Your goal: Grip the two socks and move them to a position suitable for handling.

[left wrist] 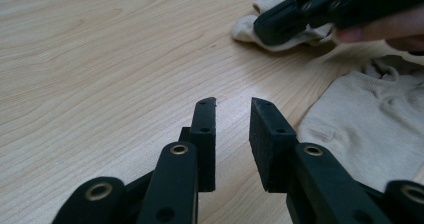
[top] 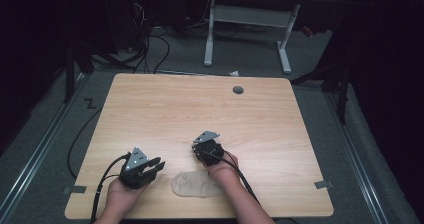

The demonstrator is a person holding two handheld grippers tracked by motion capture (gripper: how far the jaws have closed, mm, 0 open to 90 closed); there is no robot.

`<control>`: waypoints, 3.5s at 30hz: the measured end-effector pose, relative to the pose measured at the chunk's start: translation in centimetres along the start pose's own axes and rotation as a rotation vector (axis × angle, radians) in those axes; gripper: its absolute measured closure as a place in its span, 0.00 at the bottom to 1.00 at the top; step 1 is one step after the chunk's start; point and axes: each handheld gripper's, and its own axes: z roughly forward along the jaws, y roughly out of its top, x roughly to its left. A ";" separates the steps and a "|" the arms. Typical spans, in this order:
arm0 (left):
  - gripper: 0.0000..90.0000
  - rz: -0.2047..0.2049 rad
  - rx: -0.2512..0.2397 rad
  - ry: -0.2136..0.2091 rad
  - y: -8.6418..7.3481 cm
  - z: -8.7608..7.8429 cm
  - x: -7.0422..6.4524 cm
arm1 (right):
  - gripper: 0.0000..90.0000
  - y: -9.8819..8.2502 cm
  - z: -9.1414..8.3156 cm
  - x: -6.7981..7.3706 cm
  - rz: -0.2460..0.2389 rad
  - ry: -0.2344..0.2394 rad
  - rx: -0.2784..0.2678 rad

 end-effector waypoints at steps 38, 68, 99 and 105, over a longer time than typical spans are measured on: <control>0.81 0.003 0.016 -0.013 0.0 0.5 -0.3 | 0.86 -8.1 -10.6 -7.7 0.254 -0.149 -0.199; 0.81 0.010 0.027 -0.011 0.0 0.8 -0.4 | 0.99 -9.9 -7.1 -8.2 0.172 -0.162 0.004; 0.81 0.018 0.042 -0.001 -0.1 1.3 -0.6 | 0.93 -5.8 -5.8 -5.8 0.122 -0.073 -0.101; 0.72 -0.037 0.059 0.050 0.7 2.9 0.0 | 0.84 -6.2 -6.4 -6.7 0.149 -0.098 -0.110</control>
